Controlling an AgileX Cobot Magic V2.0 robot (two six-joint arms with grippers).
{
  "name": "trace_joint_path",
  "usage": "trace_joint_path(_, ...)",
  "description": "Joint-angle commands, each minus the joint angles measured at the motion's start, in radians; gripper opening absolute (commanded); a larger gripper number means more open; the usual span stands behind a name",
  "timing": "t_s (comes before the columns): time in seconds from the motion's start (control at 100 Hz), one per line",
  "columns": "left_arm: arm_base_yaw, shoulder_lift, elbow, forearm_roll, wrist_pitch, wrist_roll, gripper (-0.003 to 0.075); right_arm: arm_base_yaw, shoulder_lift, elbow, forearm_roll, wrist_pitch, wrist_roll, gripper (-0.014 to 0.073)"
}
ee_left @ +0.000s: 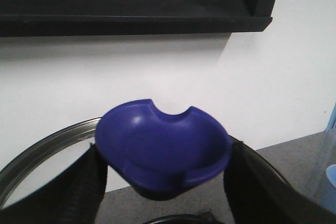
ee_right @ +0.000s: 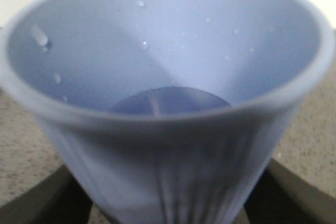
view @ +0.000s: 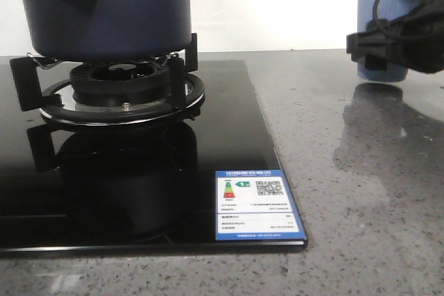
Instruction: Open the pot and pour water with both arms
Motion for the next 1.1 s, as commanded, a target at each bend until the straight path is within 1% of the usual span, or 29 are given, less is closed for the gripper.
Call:
trace_joint_path(0.0,0.02,-0.035,-0.046,-0.022,-0.087,0.002,0.04,-0.001,-0.102,-0.032,-0.067,-0.066,-0.002,0.0331)
trace_joint_path(0.06,0.036,-0.035,-0.046,-0.022,-0.087,0.002,0.04,-0.001,-0.143,-0.043,-0.105,-0.017,-0.002,0.0331)
trace_joint_path(0.25,0.08,-0.035,-0.046,-0.022,-0.081,0.002,0.04,0.015,-0.241,-0.137,-0.197,0.224,-0.002,0.0331)
trace_joint_path(0.53,0.091,-0.035,-0.046,-0.022,-0.077,0.002,0.04,0.126,-0.268,-0.378,-0.238,0.538,-0.002,0.0331)
trace_joint_path(0.66,0.091,-0.035,-0.046,-0.022,-0.082,0.002,0.04,0.187,-0.268,-0.468,-0.287,0.628,-0.002,0.0331)
trace_joint_path(0.78,0.091,-0.035,-0.046,-0.022,-0.086,0.002,0.04,0.242,-0.268,-0.534,-0.368,0.699,-0.002,0.0331)
trace_joint_path(0.9,0.091,-0.035,-0.046,-0.022,-0.086,0.002,0.04,0.294,-0.264,-0.566,-0.472,0.743,-0.002,0.0331)
trace_joint_path(1.09,0.091,-0.035,-0.046,-0.022,-0.086,0.002,0.04,0.347,-0.229,-0.608,-0.575,0.802,-0.002,0.0331)
